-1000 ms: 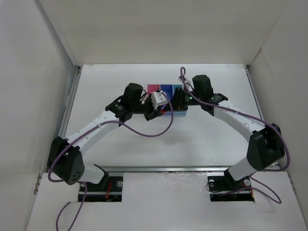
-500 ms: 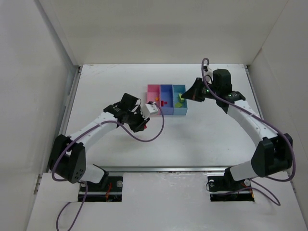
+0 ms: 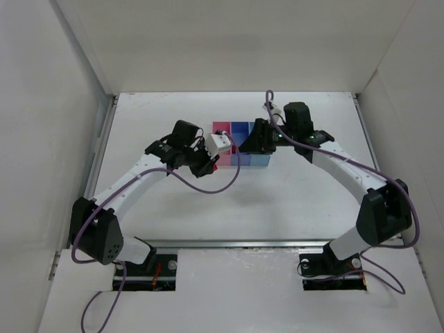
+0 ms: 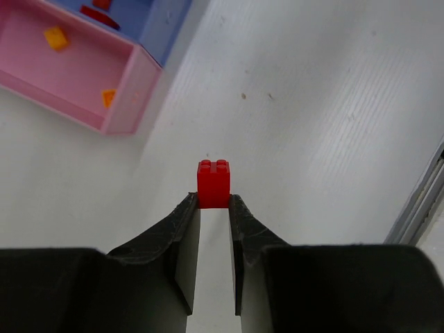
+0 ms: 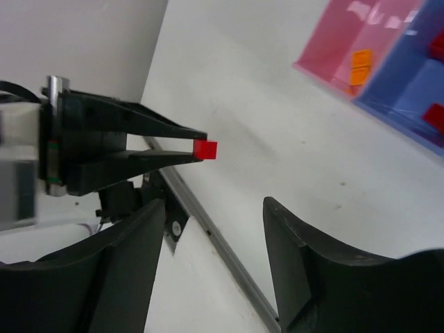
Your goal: Sort the legos into containers by color
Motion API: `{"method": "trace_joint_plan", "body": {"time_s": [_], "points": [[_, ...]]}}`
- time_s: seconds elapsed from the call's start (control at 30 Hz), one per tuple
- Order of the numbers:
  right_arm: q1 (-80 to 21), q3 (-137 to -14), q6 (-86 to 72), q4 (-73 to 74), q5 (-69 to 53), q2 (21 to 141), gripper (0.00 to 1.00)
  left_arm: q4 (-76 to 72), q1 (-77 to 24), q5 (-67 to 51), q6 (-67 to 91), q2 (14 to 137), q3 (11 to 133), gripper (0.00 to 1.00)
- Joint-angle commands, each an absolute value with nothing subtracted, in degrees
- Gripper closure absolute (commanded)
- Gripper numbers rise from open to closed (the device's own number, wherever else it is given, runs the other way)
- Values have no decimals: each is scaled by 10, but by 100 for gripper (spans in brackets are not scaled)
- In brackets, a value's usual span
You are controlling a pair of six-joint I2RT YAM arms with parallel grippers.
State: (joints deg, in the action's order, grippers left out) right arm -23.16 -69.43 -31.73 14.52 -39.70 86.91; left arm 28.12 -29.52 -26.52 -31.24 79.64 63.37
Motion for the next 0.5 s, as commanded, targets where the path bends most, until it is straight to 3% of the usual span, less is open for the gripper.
{"method": "trace_joint_plan", "body": {"time_s": [0.0,0.47], "points": [[-255,-740,-329,120,-422,881,36,286,-297,-298,-303,765,688,100],[-306,-781,-356,108,-431,917,36,291,-316,-316,-292,765,750,100]]}}
